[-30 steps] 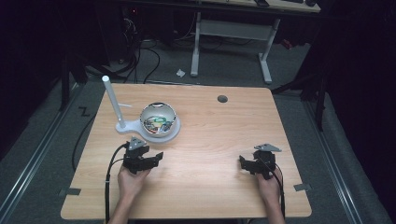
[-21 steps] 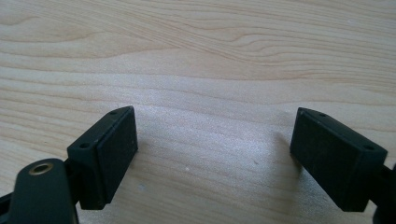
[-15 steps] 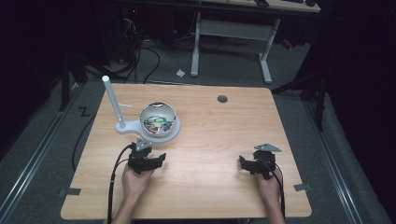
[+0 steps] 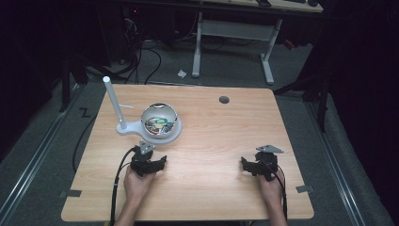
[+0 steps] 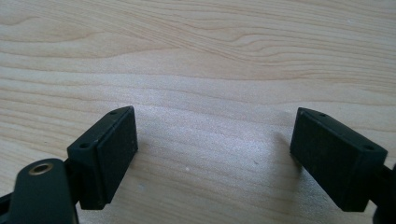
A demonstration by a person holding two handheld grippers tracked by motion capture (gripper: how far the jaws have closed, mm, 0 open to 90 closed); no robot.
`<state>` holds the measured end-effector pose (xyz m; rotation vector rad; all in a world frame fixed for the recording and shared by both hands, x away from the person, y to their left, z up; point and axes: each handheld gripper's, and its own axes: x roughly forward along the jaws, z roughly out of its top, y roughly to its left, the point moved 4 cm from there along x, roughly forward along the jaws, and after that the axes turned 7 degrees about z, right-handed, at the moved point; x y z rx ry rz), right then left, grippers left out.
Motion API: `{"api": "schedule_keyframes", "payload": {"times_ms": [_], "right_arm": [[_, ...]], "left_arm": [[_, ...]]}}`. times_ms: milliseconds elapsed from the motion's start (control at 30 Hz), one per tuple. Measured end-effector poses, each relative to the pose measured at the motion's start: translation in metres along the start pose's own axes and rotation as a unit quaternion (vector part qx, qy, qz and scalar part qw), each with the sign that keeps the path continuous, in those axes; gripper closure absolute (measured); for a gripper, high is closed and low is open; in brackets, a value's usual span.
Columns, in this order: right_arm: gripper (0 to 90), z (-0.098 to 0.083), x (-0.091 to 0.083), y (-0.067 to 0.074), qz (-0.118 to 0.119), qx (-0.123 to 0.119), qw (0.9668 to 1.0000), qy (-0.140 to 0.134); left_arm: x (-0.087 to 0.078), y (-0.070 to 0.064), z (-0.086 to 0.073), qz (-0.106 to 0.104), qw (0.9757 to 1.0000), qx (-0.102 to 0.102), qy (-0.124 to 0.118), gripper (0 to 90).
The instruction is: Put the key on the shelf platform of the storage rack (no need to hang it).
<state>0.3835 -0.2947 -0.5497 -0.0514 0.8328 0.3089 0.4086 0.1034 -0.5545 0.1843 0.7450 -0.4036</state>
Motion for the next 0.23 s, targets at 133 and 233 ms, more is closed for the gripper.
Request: {"api": "schedule_keyframes", "payload": {"times_ms": [133, 233], "right_arm": [[15.0, 0.0, 0.0, 0.0, 0.0, 0.0, 1.0, 0.0], [15.0, 0.0, 0.0, 0.0001, 0.0, 0.0, 1.0, 0.0]], "left_arm": [[0.0006, -0.003, 0.0001, 0.002, 0.9999, 0.014, 0.001, 30.8], [0.0007, -0.0031, 0.0001, 0.002, 0.9999, 0.015, 0.001, 30.7]]}}
